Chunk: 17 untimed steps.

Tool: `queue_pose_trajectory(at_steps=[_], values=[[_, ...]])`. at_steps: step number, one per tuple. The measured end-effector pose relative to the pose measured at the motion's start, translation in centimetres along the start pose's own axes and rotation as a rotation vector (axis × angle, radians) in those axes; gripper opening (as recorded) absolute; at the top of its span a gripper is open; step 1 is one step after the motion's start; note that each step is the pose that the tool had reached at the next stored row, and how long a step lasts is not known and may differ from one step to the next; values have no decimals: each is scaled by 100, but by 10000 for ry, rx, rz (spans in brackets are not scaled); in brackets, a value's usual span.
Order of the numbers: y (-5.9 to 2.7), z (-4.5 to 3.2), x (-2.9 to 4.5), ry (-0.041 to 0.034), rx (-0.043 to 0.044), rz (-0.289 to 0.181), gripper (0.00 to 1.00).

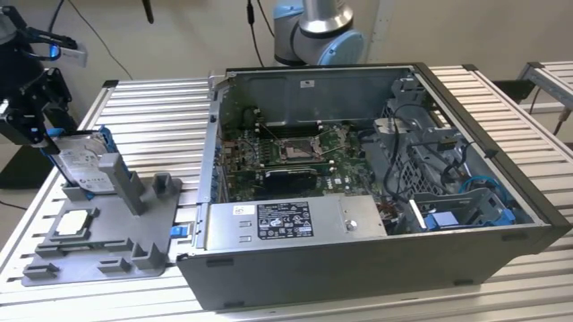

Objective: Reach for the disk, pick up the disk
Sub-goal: 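Pick up the disk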

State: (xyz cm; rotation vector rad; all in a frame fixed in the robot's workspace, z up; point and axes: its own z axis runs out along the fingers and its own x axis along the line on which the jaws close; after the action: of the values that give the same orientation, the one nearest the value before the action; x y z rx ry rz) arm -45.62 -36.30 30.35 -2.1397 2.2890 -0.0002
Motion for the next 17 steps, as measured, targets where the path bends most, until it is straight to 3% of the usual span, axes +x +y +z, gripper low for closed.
queue_pose_trajectory(at_steps=[10,17], values=[[4,178,28,0,0,-21,100],[4,277,39,-2,-3,-383,100]])
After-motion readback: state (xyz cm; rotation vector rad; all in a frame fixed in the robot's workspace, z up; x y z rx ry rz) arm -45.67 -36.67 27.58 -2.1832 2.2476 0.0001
